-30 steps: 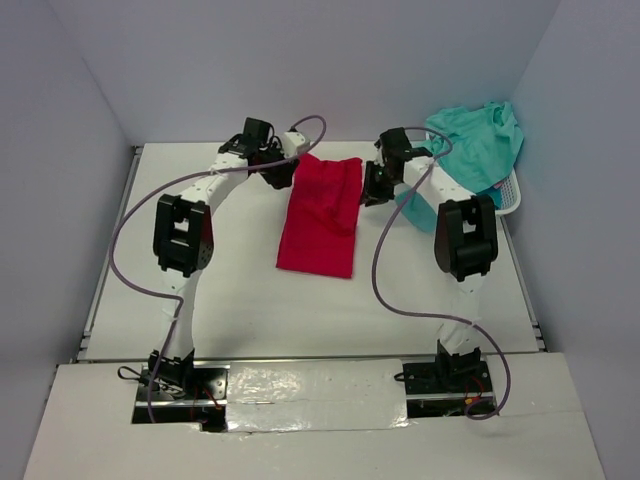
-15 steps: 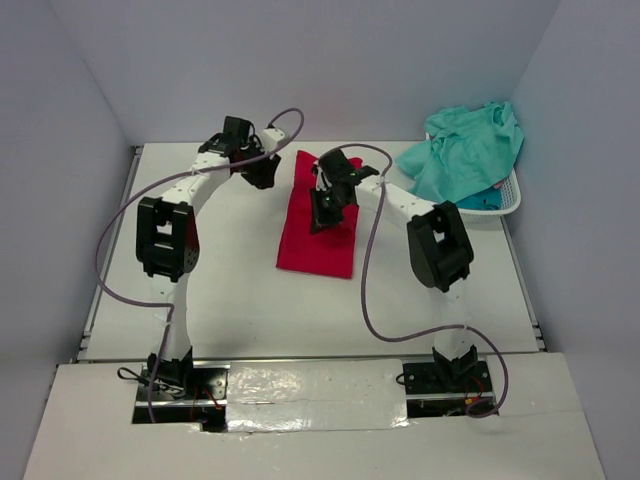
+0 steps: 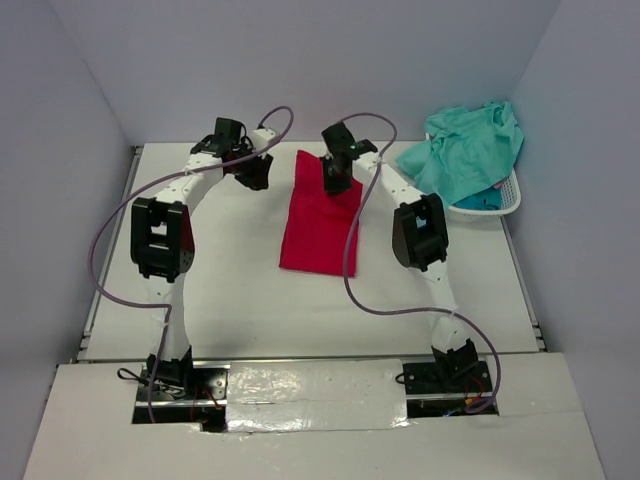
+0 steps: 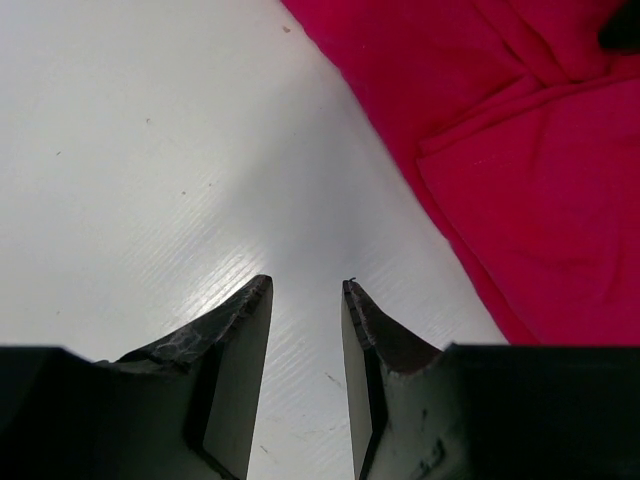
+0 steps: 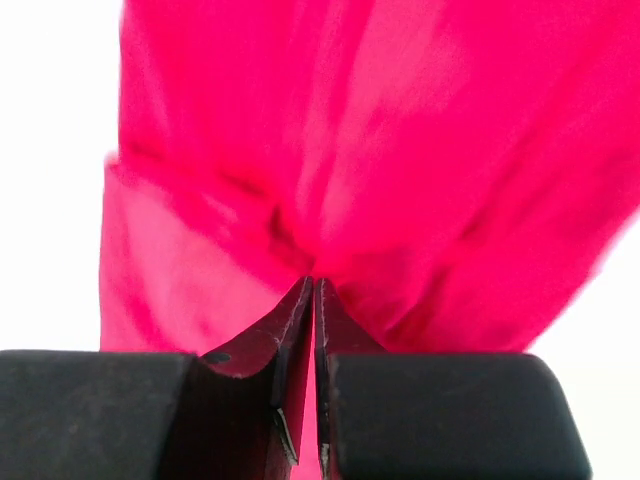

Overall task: Fold and stack the t-shirts
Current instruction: Fold the folded rectangular tshirt in 1/3 of the way

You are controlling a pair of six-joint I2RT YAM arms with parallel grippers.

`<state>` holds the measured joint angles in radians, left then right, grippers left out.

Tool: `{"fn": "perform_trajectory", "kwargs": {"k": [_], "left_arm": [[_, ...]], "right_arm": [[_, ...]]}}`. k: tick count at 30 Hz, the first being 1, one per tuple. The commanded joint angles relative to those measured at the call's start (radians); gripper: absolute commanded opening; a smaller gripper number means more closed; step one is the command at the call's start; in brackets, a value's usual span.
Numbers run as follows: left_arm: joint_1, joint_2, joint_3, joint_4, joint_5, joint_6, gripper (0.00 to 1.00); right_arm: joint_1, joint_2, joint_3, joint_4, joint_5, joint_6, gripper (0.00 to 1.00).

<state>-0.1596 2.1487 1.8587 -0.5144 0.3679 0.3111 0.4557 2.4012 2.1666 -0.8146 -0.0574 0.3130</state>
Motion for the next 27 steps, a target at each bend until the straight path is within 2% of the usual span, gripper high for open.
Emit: {"fn": "perform_trajectory", "kwargs": {"k": [1,7,9,11,13,14,15,17,18,19,21,22,24,25,26,27], "left_arm": [[0.0,-0.055,0.004,0.014,0.032,-0.02,0.46],[0.003,-0.053,0.004,0.005,0.032,-0.013,0.46],[0.003,-0.052,0.011,-0.001,0.043,-0.012,0.46],[0.003,-0.053,0.026,-0.015,0.066,0.012,0.46],[0.005,-0.058,0.042,-0.048,0.091,0.055,0.45],[0.005,-0.058,0.06,-0.064,0.129,0.071,0.44],[0.003,-0.059,0.068,-0.079,0.152,0.086,0.44],[-0.004,-0.072,0.077,-0.139,0.238,0.16,0.42],[-0.009,-0.078,0.076,-0.166,0.271,0.199,0.42],[-0.024,-0.098,0.059,-0.243,0.308,0.321,0.42],[-0.049,-0.127,0.022,-0.352,0.402,0.522,0.46],[-0.073,-0.168,-0.037,-0.474,0.416,0.78,0.52],[-0.096,-0.219,-0.129,-0.541,0.378,1.001,0.55],[-0.13,-0.269,-0.226,-0.552,0.343,1.137,0.58],[-0.156,-0.294,-0.275,-0.537,0.297,1.189,0.61],[-0.181,-0.35,-0.329,-0.492,0.219,1.213,0.65]], "right_arm": [[-0.028,0.059,0.145,-0.052,0.172,-0.061,0.12],[-0.038,0.082,0.206,0.066,0.294,-0.137,0.14],[-0.063,0.111,0.315,0.022,0.262,-0.129,0.14],[-0.072,0.084,0.338,-0.02,0.234,-0.126,0.14],[-0.068,-0.063,0.166,0.05,0.203,-0.15,0.14],[-0.065,-0.185,-0.023,0.09,0.186,-0.158,0.14],[-0.065,-0.241,-0.116,0.129,0.159,-0.157,0.14],[-0.061,-0.368,-0.344,0.222,0.015,-0.137,0.13],[-0.058,-0.391,-0.394,0.242,-0.034,-0.126,0.13],[-0.058,-0.404,-0.433,0.259,-0.126,-0.102,0.12],[-0.049,-0.377,-0.447,0.243,-0.212,-0.092,0.12],[-0.051,-0.357,-0.43,0.188,-0.247,-0.072,0.11],[-0.055,-0.355,-0.439,0.143,-0.248,-0.034,0.12],[-0.06,-0.423,-0.547,0.156,-0.233,0.021,0.26],[-0.063,-0.424,-0.548,0.181,-0.236,0.047,0.37],[-0.064,-0.512,-0.682,0.202,-0.24,0.072,0.45]]}}
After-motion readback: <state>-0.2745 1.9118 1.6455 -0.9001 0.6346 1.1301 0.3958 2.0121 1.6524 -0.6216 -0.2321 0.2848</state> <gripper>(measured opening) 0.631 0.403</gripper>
